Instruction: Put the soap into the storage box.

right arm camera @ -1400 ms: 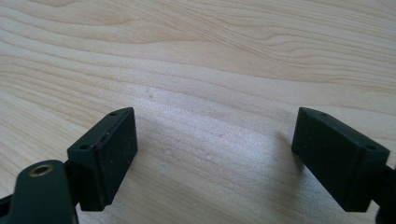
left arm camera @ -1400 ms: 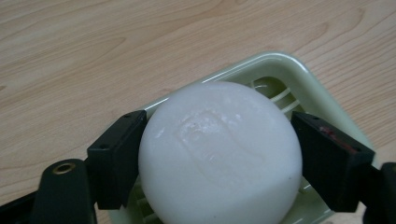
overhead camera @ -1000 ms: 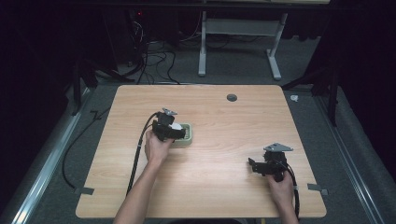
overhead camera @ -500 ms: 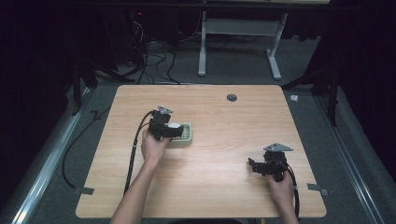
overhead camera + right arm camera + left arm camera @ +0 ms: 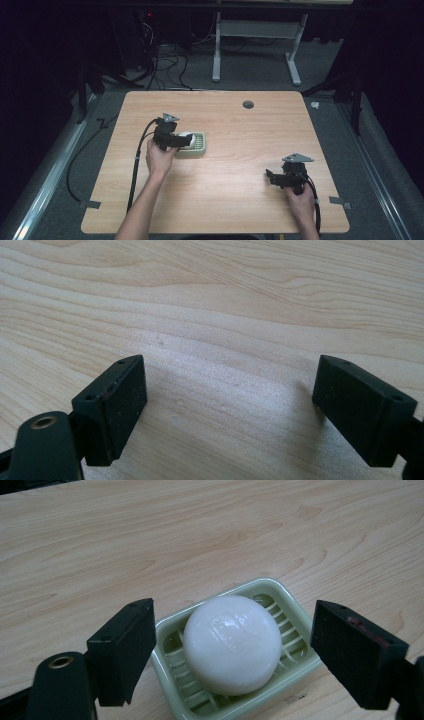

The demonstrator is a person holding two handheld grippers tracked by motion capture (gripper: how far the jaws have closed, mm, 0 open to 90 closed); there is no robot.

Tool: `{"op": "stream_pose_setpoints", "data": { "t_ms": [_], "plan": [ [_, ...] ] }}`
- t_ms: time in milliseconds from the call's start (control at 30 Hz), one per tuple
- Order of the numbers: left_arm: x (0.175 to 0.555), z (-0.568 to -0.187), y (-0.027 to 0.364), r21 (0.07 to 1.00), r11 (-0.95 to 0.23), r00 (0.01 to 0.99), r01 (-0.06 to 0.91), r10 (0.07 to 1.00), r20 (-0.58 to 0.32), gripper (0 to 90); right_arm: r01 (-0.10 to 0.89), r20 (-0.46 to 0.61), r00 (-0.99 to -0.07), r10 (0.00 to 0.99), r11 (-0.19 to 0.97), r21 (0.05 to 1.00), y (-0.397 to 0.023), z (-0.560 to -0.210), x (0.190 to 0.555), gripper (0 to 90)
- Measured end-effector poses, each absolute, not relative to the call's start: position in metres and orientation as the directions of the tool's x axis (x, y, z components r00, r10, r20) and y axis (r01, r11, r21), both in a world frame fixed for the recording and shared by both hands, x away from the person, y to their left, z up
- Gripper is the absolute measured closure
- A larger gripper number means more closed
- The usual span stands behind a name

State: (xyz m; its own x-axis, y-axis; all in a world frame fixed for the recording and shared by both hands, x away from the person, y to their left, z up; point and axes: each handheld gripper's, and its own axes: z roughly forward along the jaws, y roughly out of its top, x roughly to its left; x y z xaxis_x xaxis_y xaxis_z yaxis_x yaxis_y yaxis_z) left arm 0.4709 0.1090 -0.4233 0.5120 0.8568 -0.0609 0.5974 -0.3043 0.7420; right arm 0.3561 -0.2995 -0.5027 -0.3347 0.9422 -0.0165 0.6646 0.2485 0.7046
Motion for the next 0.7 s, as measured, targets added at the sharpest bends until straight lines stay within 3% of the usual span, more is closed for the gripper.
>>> {"op": "stream_pose_setpoints", "data": {
  "t_ms": [700],
  "plan": [
    [0.455, -0.41, 0.13, 0.766, -0.276, 0.503, 0.581, 0.861, -0.072, 19.8, 0.665, -0.017, -0.335, 0.942, 0.249, 0.704, -0.299, -0.503, 0.356, 15.1]
  ]
}}
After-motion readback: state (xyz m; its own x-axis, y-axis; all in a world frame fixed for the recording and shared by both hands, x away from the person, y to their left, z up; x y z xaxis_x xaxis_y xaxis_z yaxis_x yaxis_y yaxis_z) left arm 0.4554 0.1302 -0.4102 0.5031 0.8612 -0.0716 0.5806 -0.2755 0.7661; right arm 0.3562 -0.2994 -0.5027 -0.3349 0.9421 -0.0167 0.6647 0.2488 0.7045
